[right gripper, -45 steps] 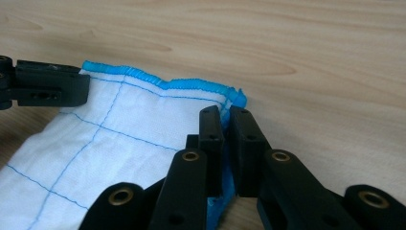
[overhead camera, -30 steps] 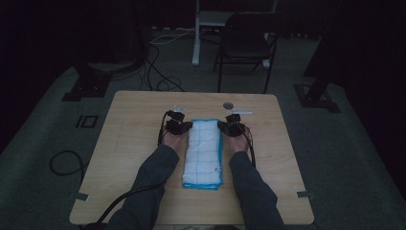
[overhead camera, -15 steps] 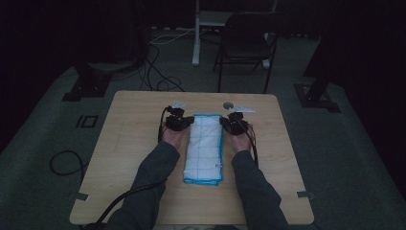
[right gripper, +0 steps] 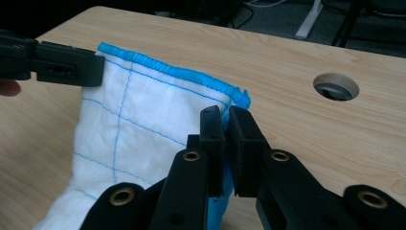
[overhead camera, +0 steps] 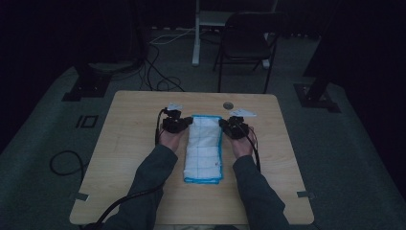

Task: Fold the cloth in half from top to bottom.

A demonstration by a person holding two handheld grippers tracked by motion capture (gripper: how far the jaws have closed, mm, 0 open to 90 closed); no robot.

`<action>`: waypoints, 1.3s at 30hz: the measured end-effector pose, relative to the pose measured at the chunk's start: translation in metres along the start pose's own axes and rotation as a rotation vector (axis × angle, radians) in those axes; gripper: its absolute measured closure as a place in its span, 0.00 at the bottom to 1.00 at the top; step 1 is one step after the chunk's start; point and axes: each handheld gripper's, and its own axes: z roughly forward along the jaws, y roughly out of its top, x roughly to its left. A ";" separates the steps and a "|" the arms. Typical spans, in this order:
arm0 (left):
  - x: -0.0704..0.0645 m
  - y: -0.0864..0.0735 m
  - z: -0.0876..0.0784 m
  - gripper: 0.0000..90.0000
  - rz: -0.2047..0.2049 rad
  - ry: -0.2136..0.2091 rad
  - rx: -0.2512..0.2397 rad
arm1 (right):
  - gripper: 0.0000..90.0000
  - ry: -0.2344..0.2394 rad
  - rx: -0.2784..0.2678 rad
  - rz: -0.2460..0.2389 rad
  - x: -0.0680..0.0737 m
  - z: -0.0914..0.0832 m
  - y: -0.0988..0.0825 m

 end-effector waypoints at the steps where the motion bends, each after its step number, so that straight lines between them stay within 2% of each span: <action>1: 0.000 -0.001 -0.001 0.97 0.000 -0.002 -0.002 | 0.95 0.003 -0.003 0.000 0.001 -0.001 -0.001; 14: -0.004 -0.010 -0.017 0.97 0.000 -0.029 -0.018 | 0.95 0.036 -0.035 0.004 0.009 -0.016 -0.007; 30: -0.013 -0.016 -0.030 0.97 0.025 -0.053 -0.025 | 0.95 0.055 -0.039 -0.005 0.013 -0.027 -0.015; 39: -0.018 -0.018 -0.038 0.97 0.016 -0.074 -0.018 | 0.95 0.069 -0.038 -0.006 0.014 -0.035 -0.019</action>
